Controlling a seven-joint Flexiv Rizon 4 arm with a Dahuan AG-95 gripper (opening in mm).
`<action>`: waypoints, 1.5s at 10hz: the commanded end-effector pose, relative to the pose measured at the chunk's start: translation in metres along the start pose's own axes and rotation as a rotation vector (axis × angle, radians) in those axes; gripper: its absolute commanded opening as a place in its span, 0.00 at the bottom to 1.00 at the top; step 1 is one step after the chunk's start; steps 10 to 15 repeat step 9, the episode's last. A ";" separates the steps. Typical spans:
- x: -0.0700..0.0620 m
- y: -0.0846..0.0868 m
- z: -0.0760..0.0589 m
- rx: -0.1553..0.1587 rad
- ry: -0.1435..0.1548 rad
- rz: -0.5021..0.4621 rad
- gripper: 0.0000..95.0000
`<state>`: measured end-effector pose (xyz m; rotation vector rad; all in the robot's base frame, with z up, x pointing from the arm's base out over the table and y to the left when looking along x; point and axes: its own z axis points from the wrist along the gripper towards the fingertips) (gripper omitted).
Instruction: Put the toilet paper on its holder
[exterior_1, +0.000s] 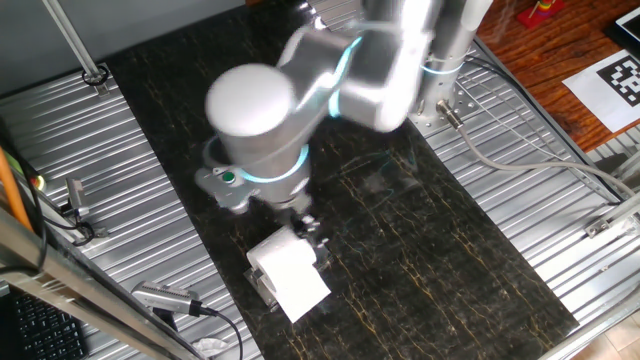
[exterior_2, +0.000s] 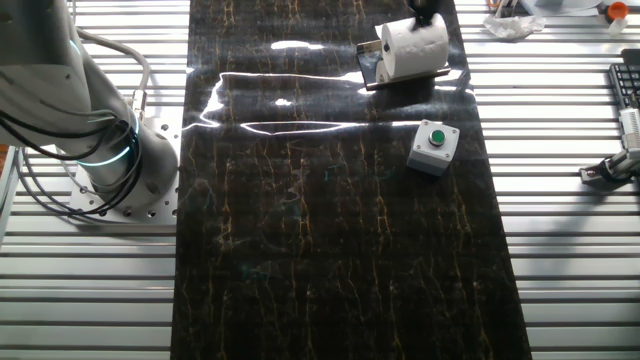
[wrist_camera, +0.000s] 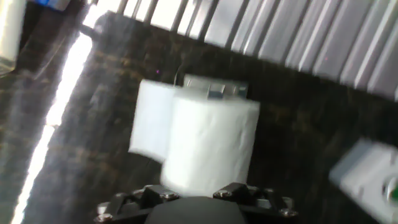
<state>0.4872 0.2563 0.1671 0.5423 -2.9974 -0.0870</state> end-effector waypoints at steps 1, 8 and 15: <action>0.051 0.044 -0.012 0.004 0.001 0.052 0.00; 0.121 0.116 -0.009 -0.005 0.001 0.088 0.00; 0.122 0.116 -0.009 -0.006 0.001 0.085 0.00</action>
